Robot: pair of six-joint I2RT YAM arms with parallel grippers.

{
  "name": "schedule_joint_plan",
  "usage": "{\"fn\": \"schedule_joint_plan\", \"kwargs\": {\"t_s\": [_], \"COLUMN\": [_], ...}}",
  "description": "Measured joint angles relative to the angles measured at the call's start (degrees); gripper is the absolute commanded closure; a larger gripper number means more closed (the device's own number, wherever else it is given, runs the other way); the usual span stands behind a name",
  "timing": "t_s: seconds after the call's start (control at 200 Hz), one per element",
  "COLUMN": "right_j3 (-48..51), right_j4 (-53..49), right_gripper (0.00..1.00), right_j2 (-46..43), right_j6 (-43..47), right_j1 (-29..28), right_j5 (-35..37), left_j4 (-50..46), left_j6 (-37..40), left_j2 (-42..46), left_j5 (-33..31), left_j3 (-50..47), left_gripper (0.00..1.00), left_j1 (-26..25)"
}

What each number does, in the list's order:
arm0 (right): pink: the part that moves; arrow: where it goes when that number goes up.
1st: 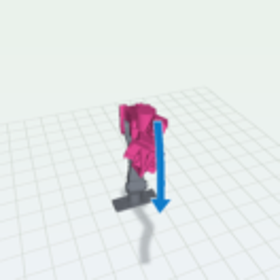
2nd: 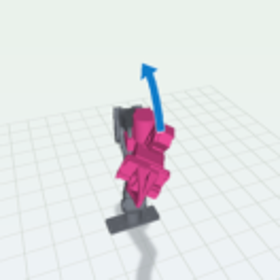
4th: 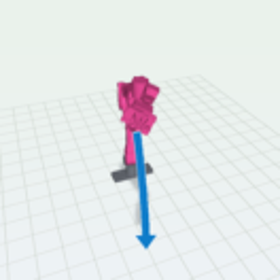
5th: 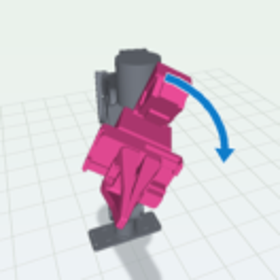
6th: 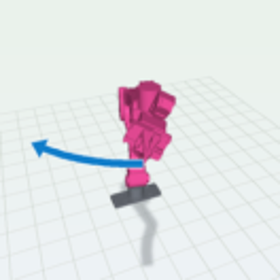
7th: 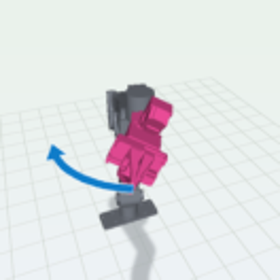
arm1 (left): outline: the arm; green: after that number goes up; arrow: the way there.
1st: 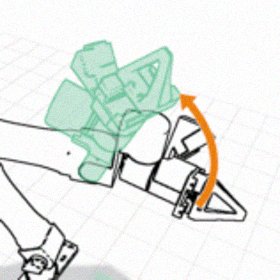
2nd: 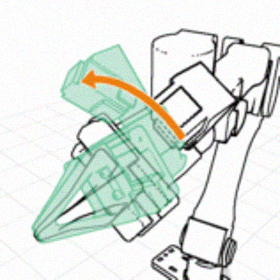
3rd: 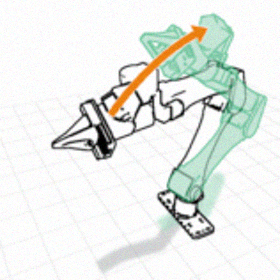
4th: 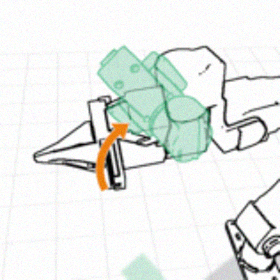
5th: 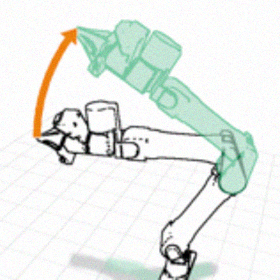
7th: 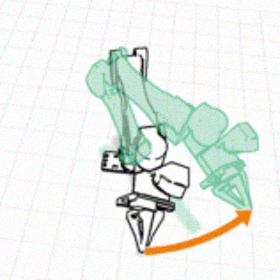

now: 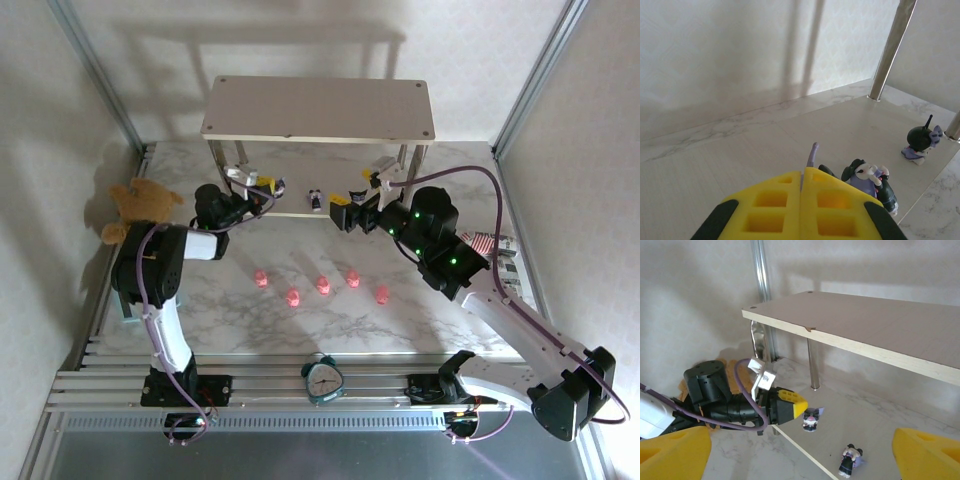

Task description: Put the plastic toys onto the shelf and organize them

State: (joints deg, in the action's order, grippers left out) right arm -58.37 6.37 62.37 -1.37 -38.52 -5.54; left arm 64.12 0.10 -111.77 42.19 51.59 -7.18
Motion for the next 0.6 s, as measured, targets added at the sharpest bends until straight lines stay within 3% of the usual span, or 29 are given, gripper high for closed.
{"fn": "schedule_joint_plan", "kwargs": {"t_s": [0.601], "right_j3": [1.2], "right_j4": [0.9], "right_gripper": [0.07], "right_j2": [0.9], "right_j6": [0.1], "right_j1": [0.2], "right_j5": [0.0], "left_j4": [1.6], "left_j6": [-0.3], "left_j2": [-4.0], "left_j5": [3.1], "left_j3": [0.8], "left_gripper": [1.00], "left_j1": [1.7]}}
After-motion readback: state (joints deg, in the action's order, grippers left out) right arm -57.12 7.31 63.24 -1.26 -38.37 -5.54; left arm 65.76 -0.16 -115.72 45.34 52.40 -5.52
